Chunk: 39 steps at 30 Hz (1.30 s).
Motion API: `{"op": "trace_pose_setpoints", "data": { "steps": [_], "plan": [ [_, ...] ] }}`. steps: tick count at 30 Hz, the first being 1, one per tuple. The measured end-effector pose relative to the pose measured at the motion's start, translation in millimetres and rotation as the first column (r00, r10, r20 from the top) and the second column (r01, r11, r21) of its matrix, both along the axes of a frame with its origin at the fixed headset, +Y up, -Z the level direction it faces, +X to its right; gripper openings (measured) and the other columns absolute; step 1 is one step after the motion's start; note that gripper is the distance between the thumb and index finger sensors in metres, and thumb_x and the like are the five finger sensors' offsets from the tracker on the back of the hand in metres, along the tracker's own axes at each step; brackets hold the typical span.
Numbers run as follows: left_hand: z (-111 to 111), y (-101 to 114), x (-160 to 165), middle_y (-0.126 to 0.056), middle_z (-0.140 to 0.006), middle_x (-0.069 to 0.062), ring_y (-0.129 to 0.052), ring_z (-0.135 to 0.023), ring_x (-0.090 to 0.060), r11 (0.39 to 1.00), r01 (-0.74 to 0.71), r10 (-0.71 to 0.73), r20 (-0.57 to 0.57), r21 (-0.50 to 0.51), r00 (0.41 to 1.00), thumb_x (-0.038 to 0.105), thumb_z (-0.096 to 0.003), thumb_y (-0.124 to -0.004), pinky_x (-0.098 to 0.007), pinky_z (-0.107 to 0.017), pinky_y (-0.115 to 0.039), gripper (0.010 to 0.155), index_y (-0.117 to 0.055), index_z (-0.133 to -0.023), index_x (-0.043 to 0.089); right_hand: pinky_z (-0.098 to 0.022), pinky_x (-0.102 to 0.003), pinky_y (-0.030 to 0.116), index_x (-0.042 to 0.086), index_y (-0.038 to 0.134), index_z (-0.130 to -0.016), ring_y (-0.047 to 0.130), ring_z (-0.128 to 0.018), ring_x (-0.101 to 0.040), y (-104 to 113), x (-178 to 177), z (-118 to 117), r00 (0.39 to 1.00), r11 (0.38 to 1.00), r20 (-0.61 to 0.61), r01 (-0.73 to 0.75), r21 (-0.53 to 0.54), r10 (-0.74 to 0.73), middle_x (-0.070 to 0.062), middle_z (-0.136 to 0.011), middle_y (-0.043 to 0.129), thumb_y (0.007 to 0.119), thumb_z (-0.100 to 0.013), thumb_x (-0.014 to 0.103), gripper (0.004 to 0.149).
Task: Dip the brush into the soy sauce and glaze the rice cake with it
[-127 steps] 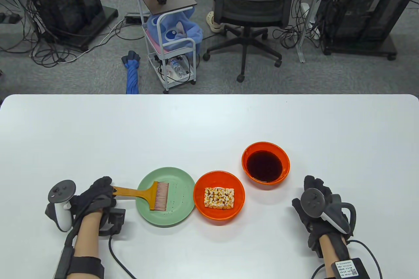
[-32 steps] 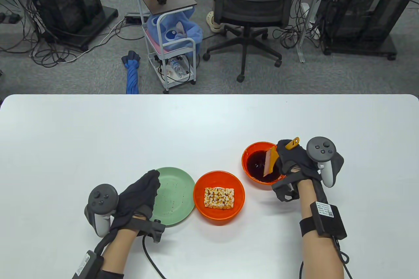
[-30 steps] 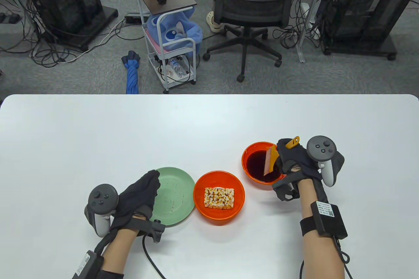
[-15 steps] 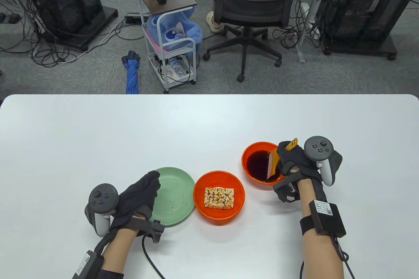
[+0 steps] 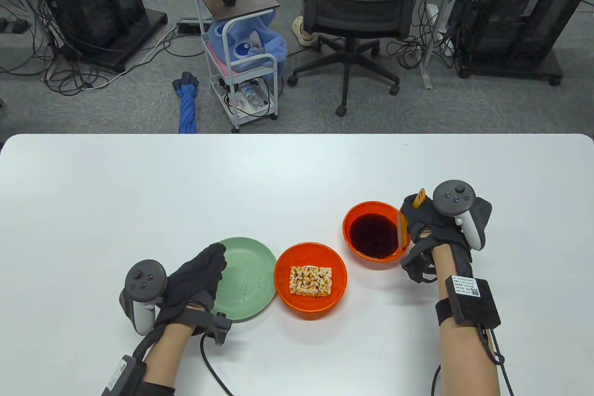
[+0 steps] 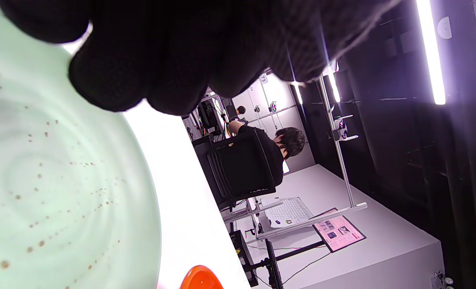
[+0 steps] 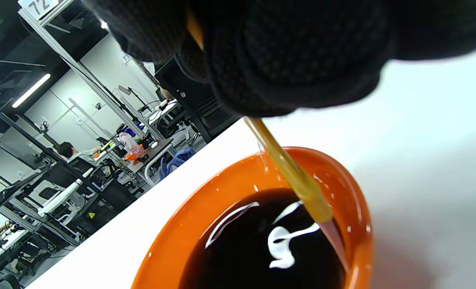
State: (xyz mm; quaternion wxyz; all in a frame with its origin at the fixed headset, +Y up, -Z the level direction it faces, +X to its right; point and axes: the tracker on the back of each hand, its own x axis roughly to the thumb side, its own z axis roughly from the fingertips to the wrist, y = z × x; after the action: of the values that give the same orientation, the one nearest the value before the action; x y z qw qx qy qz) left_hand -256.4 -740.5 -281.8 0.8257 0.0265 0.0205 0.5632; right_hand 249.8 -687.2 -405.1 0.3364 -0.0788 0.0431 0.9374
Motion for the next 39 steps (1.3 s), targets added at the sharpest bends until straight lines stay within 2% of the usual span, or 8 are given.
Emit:
{"op": "trace_pose_setpoints", "data": {
  "steps": [8, 17, 24, 33, 39],
  "plan": [
    [-0.7, 0.2, -1.3, -0.090, -0.082, -0.014, -0.095, -0.064, -0.039, 1.000, -0.006, 0.006, -0.001, -0.005, 1.000, 0.048, -0.0497, -0.073, -0.055, -0.048, -0.076, 0.054, -0.077, -0.096, 0.020, -0.027, -0.047, 0.085, 0.008, 0.069, -0.091, 0.097, -0.027, -0.022, 0.0, -7.6, -3.5, 0.995, 0.995, -0.004, -0.097, -0.006, 0.097, -0.016, -0.058, 0.095, 0.070, -0.053, 0.033, 0.046],
    [-1.0, -0.5, -3.4, -0.090, -0.082, -0.014, -0.095, -0.064, -0.039, 1.000, -0.006, 0.006, -0.006, -0.017, 1.000, 0.048, -0.0498, -0.073, -0.055, -0.048, -0.076, 0.054, -0.077, -0.096, 0.020, -0.028, -0.048, 0.085, 0.008, 0.069, -0.091, 0.097, -0.028, -0.022, 12.6, -20.1, -4.4, 0.976, 0.977, -0.044, -0.215, -0.008, 0.215, -0.016, -0.059, 0.096, 0.070, -0.053, 0.034, 0.046],
    [-1.6, -0.5, -4.2, -0.089, -0.083, -0.015, -0.094, -0.064, -0.040, 1.000, 0.009, -0.009, -0.001, -0.019, 1.000, 0.048, -0.0498, -0.073, -0.055, -0.048, -0.075, 0.054, -0.076, -0.096, 0.020, -0.028, -0.047, 0.085, 0.009, 0.068, -0.091, 0.097, -0.029, -0.022, 20.3, -24.5, -2.9, 0.981, 0.984, -0.078, -0.176, 0.026, 0.178, -0.015, -0.059, 0.096, 0.069, -0.053, 0.034, 0.046],
    [-2.5, -1.7, -3.8, -0.089, -0.083, -0.015, -0.094, -0.065, -0.040, 1.000, 0.018, -0.017, 0.009, -0.024, 1.000, 0.048, -0.0497, -0.073, -0.055, -0.048, -0.075, 0.055, -0.076, -0.096, 0.020, -0.028, -0.047, 0.085, 0.007, 0.068, -0.091, 0.097, -0.028, -0.022, 3.5, -12.9, -7.0, 0.990, 0.991, -0.054, -0.130, -0.020, 0.129, -0.015, -0.058, 0.096, 0.069, -0.053, 0.034, 0.047],
    [-3.1, -1.8, -3.7, -0.089, -0.083, -0.015, -0.094, -0.065, -0.040, 0.999, 0.023, -0.023, 0.011, -0.025, 1.000, 0.048, -0.0498, -0.073, -0.055, -0.049, -0.075, 0.055, -0.076, -0.096, 0.019, -0.027, -0.047, 0.085, 0.006, 0.069, -0.090, 0.097, -0.027, -0.022, 8.3, -12.8, -6.6, 0.984, 0.985, -0.039, -0.174, -0.009, 0.174, -0.015, -0.058, 0.096, 0.069, -0.053, 0.034, 0.047]
  ]
}}
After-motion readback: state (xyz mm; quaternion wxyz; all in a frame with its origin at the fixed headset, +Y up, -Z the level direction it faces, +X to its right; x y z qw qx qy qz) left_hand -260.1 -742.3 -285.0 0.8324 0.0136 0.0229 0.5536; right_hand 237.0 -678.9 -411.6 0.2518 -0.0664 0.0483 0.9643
